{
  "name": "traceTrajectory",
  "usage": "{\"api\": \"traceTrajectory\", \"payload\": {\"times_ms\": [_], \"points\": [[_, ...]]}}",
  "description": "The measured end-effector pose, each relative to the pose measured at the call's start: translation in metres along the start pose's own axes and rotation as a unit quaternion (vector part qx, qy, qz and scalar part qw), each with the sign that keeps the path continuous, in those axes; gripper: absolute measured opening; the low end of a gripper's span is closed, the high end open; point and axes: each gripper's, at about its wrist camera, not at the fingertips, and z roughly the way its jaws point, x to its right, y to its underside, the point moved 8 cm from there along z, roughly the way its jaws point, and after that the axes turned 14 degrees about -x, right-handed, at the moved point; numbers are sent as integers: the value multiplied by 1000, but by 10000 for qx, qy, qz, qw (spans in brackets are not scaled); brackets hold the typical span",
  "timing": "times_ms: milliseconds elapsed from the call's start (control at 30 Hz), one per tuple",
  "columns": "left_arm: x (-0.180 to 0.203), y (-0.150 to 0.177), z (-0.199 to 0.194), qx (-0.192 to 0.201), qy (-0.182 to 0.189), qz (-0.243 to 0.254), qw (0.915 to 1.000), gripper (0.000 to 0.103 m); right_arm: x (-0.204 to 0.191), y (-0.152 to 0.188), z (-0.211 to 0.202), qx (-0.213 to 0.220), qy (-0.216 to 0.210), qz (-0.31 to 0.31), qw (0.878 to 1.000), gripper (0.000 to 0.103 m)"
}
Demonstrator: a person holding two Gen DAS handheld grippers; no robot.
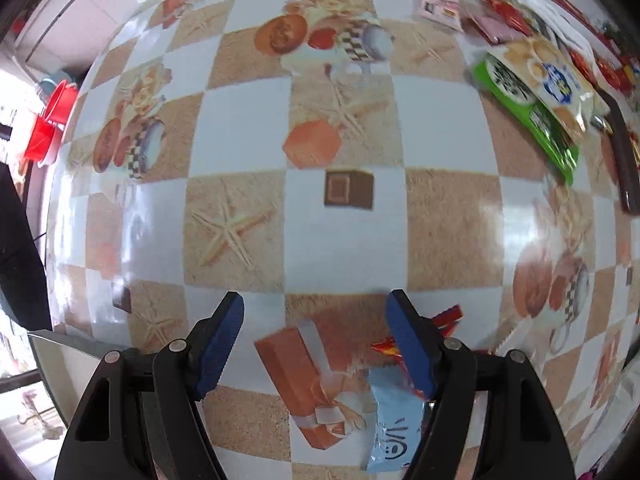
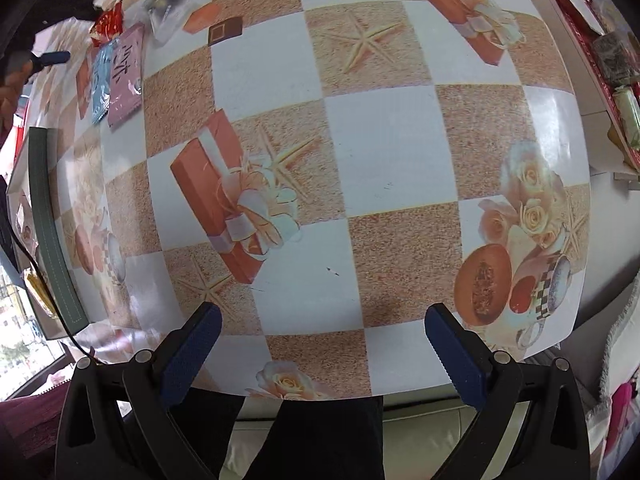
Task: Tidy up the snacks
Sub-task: 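Move both open tools back toward the snack pile, then grasp pink wrapped candy with right tool while left tool grasps blue candy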
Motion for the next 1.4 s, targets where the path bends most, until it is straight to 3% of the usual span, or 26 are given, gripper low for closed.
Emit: {"api": "traceTrajectory", "payload": {"times_ms": [167, 300, 467, 567, 700, 900, 933, 1000, 1033, 1067, 1400], "points": [[1, 53, 10, -238, 59, 425, 9988, 78, 0, -3, 4, -41, -136, 56, 9999, 102], [-14, 75, -8, 2, 358, 453, 9983, 78, -12, -14, 6, -18, -155, -6, 9999, 102], [7, 94, 1, -43, -59, 1597, 9871, 78, -18, -19, 2, -16, -156, -72, 9999, 102], [27, 91, 3, 23, 54, 1904, 9817, 83, -20, -19, 0, -16, -101, -129, 9999, 102], [43, 85, 17, -396, 84, 1963, 9797, 84, -23, -17, -1, -14, -50, -150, 9999, 102], [51, 83, 23, -400, 95, 1956, 9798, 83, -24, -20, -9, 19, -34, -123, 9999, 102], [59, 79, 20, -392, 81, 2026, 9785, 78, -23, -22, -10, 23, -17, -130, 9999, 102], [72, 78, 12, -314, 57, 2241, 9740, 56, -25, -26, -14, 42, 4, -157, 9999, 102], [77, 80, 9, -302, 37, 2335, 9719, 35, -26, -28, -17, 59, 6, -174, 9998, 102], [77, 83, 9, -342, 22, 2376, 9708, 25, -28, -32, -20, 76, 12, -193, 9998, 102], [12, 131, 23, -444, 7, 1436, 9886, 27, -77, -101, -53, 281, -147, -358, 9989, 102]]}}
